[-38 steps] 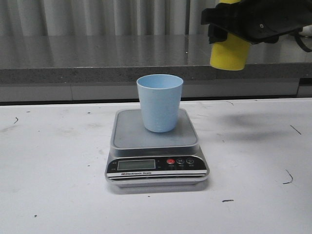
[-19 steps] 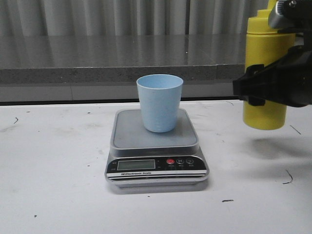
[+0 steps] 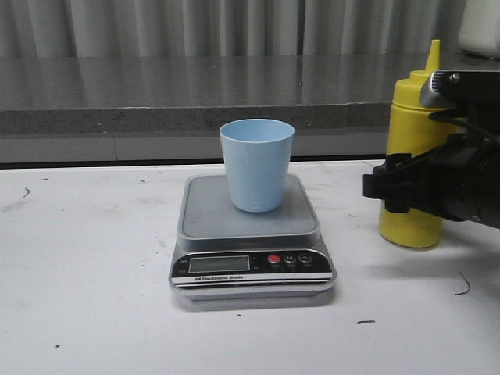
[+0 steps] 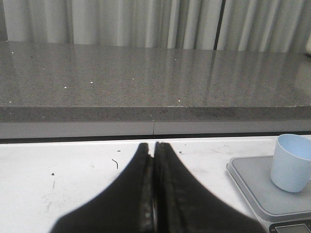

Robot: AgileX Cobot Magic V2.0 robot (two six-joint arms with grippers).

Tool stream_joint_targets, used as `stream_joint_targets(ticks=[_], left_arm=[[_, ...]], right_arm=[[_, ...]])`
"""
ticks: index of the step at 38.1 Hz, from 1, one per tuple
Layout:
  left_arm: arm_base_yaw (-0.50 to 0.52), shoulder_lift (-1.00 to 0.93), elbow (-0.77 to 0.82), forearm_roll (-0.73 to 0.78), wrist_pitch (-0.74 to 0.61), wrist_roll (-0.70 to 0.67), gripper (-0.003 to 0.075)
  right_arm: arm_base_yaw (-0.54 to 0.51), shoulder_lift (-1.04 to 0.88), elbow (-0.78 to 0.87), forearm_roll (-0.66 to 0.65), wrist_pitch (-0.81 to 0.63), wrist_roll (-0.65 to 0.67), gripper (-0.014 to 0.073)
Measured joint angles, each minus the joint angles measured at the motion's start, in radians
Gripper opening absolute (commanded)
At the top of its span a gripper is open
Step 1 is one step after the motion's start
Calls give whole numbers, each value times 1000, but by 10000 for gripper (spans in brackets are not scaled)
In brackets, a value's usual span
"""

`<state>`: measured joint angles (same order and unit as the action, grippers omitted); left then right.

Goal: Pour seasoning into cup on scale with both arms
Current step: 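Turn the bottle upright and lower it onto the table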

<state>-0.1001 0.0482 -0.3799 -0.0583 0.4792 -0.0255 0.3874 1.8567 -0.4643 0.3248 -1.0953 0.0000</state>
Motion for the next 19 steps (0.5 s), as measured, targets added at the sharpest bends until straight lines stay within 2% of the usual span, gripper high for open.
stream_joint_targets(ticks=[6,11,13,19], left_arm=[[0,0,0,0,0,0,-20],[0,0,0,0,0,0,-20],[0,0,0,0,0,0,-20],[0,0,0,0,0,0,-20]], right_arm=[[0,6,0,-17,-8,0,300],[0,6,0,-21,-8,0,538],[0,6,0,-21,-10,0,608],[0,6,-4,-21,-38,5,599]])
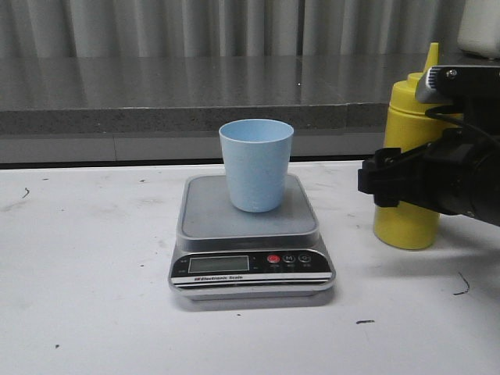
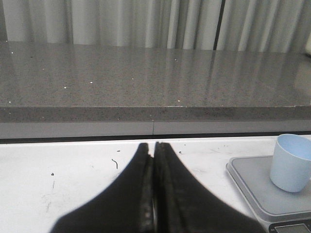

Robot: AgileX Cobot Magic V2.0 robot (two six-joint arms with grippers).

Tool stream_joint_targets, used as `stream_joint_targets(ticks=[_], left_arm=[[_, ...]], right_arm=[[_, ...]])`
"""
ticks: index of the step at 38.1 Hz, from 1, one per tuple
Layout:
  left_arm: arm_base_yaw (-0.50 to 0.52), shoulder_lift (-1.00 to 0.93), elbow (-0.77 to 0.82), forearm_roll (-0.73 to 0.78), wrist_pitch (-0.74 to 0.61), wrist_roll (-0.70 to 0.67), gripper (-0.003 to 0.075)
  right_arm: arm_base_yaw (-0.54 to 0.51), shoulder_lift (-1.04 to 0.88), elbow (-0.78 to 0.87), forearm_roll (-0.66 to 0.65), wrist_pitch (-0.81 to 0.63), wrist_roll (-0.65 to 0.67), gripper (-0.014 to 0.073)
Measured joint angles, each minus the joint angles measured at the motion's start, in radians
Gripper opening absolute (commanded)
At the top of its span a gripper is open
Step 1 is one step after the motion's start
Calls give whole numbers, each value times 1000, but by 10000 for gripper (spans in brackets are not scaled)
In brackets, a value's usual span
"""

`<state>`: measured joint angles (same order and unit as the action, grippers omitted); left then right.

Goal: Pour seasoning into cup on scale with both arms
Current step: 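Turn the bottle upright and lower it onto the table, then open the right gripper and pull it back from the bottle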

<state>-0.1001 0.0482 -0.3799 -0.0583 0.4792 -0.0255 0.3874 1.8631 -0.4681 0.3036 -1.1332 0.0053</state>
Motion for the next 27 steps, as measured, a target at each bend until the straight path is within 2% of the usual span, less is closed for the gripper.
stream_joint_targets(ticks=[6,14,27], left_arm=[[0,0,0,0,0,0,-20],[0,0,0,0,0,0,-20],[0,0,0,0,0,0,-20]], right_arm=[[0,0,30,-8,-4,0,599],[0,-14,130,-81,-4,2,599],[0,-77,272,-91,-5,10,590]])
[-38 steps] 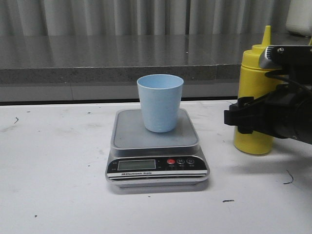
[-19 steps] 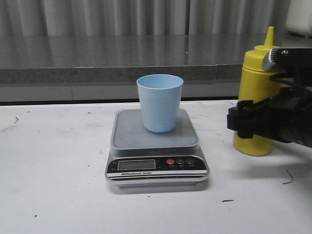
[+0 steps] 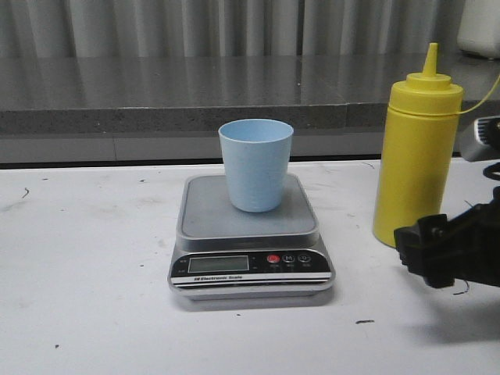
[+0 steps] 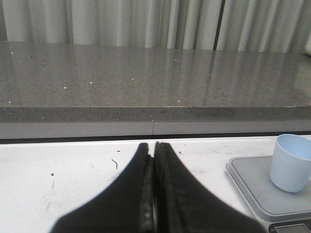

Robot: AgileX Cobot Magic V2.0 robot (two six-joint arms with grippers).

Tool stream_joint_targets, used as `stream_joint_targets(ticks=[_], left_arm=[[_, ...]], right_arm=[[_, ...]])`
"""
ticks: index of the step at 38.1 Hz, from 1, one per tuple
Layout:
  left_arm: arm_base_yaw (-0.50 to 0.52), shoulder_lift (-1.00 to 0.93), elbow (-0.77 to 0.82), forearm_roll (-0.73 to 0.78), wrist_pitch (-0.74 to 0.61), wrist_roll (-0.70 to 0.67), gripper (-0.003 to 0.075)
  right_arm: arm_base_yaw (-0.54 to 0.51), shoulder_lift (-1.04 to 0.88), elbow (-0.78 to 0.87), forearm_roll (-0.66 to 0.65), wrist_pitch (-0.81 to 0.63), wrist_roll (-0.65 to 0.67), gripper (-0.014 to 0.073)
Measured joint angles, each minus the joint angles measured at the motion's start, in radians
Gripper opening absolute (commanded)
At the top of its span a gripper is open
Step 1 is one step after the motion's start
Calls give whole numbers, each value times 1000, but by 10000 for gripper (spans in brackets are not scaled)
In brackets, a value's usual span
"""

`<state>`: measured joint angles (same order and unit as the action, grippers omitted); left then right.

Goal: Pour seasoning into cup on scale with both arms
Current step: 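Open the right gripper and pull it back from the bottle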

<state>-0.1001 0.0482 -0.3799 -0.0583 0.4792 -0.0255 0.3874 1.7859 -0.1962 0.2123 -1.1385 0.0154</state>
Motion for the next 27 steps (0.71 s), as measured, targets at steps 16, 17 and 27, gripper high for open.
stream_joint_targets(ticks=[16,17,27], left_arm=[[0,0,0,0,0,-1,-20],[0,0,0,0,0,-1,-20],[0,0,0,0,0,-1,-20]], right_arm=[[0,-11,97,-7,-21,0,-116],[0,-16,103,-7,-23,0,-113],[0,-147,184,0,-11,-2,-119]])
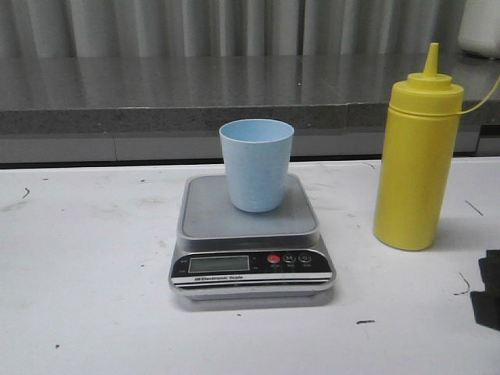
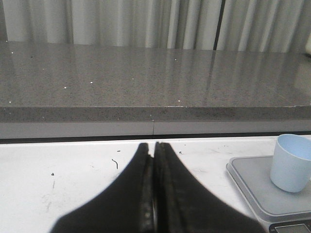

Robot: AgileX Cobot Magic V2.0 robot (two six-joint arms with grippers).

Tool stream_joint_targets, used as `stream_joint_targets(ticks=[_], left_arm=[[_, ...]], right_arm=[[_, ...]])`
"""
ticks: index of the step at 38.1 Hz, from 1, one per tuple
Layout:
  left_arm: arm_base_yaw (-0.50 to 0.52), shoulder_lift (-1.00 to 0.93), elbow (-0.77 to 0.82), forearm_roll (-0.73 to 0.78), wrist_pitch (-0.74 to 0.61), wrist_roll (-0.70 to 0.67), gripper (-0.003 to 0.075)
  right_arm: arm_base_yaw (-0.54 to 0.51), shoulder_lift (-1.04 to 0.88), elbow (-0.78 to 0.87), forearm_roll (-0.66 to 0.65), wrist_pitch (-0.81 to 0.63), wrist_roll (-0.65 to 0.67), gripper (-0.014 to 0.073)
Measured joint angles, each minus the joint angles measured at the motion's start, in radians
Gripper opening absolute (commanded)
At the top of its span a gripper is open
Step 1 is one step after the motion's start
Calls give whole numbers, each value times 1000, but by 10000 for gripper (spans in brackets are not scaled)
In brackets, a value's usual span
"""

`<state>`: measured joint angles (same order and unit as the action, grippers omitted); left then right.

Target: Pour seasoning into cup on scale with both arms

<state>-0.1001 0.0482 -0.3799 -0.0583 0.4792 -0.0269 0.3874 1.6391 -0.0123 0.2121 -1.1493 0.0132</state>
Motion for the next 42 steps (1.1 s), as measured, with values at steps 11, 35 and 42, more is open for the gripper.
stream_joint_targets(ticks=[11,35,42], left_arm=[[0,0,0,0,0,0,-20],[0,0,0,0,0,0,-20],[0,0,0,0,0,0,-20]], right_arm=[[0,-281,17,42,43,-2,-119],[0,-987,-212,132,899,-272,-119],[0,-1148,-218,132,1017,-278,-119]])
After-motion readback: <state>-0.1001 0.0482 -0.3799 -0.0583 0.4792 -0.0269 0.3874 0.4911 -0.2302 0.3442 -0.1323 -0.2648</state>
